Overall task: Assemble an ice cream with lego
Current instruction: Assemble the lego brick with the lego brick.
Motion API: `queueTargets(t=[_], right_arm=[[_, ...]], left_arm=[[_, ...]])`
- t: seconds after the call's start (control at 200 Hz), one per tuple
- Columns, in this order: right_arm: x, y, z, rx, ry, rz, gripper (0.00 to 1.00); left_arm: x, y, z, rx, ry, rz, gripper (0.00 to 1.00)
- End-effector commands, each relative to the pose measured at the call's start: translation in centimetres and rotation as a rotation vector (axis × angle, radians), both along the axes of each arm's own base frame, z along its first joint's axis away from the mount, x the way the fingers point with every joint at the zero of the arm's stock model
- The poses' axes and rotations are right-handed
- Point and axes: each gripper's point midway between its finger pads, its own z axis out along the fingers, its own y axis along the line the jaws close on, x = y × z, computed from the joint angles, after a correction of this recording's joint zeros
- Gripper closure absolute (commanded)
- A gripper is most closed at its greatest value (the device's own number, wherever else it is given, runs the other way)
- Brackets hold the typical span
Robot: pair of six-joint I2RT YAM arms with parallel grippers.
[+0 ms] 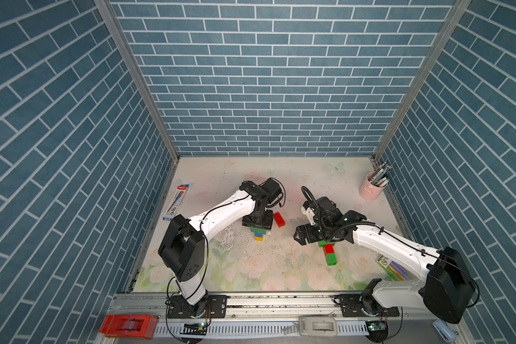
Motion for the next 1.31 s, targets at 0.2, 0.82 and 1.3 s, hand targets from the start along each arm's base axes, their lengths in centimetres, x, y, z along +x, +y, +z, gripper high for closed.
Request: queueTargets(t=[0.2,0.82,1.3], right_arm=[[1.0,0.9,0.4,0.024,-0.019,0.011,0.08],[2.0,1.5,0.2,0.021,-0.043,0.006,0.08],[1.9,1.2,-0.1,0.013,-0.047,0.012,0.08]], left_arm=[[-2.0,1.6,-4.4,0.1,0.114,0.076,0.71],[-0.9,-1.3,-3.4,-0.029,0.048,0.102,0.69],[-0.5,-1.9,-3.6,0.003,0.062,0.089,0.67]])
